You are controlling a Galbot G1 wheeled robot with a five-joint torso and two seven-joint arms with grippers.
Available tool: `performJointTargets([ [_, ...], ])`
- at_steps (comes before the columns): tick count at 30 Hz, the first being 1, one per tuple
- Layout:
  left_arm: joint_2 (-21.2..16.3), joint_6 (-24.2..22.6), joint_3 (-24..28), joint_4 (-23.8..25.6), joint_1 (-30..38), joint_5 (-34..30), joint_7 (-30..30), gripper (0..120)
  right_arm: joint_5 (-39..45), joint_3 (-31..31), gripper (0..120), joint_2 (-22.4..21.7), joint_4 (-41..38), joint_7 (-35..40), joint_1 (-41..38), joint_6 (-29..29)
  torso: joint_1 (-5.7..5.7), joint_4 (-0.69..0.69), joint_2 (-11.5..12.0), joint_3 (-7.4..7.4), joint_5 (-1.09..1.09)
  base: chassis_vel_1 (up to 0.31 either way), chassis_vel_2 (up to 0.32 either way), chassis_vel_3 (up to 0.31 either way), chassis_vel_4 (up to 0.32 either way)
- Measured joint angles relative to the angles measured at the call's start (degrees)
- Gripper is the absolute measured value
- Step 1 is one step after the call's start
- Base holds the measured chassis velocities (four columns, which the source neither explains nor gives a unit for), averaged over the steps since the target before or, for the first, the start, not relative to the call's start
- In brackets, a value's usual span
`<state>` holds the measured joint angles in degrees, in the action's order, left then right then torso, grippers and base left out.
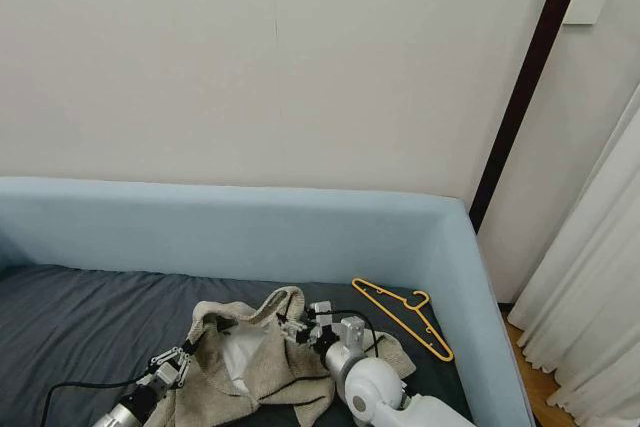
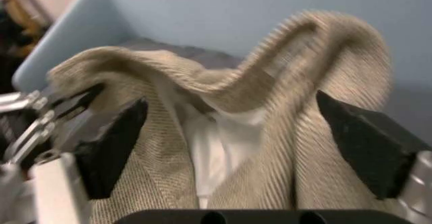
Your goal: Pick up the clothes from the sofa and hang them on the clothes hanger.
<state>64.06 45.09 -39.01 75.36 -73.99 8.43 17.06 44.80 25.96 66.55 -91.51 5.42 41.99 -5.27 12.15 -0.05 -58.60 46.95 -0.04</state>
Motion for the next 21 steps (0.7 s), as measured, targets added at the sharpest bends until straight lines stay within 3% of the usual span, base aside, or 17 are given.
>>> performJointTargets([
  [4, -0.36, -0.40, -0.27, 1.01, -0.46, -0.49, -0.90, 0, -10.27, 3.83, 100, -0.72, 2.11, -4.65, -0.27, 2.71, 0.00, -0.03, 0.00, 0.00, -0.01, 0.000, 0.000, 0.000, 0.000],
  [9, -0.58, -0.58, -0.58, 1.22, -0.71, -0.55, -1.79, 0, -14.27, 8.20, 100, -1.08, 2.58, -4.32, -0.31, 1.67, 0.00, -0.02, 0.00, 0.00, 0.00, 0.000, 0.000, 0.000, 0.000],
  [14, -0.59, -0.61, -0.94, 1.67, -1.10, -0.75, -2.62, 0, -12.79, 13.40, 100, -0.64, 2.78, 4.41, -2.27, -7.88, 0.00, -0.02, 0.00, 0.00, -0.01, 0.000, 0.000, 0.000, 0.000],
  [21, -0.39, -0.62, -1.02, 1.69, -1.17, -0.90, -3.10, 0, -14.06, 15.69, 100, 0.24, 5.36, 5.99, -2.99, -10.40, 0.00, -0.02, 0.00, 0.00, -0.01, 0.000, 0.000, 0.000, 0.000],
])
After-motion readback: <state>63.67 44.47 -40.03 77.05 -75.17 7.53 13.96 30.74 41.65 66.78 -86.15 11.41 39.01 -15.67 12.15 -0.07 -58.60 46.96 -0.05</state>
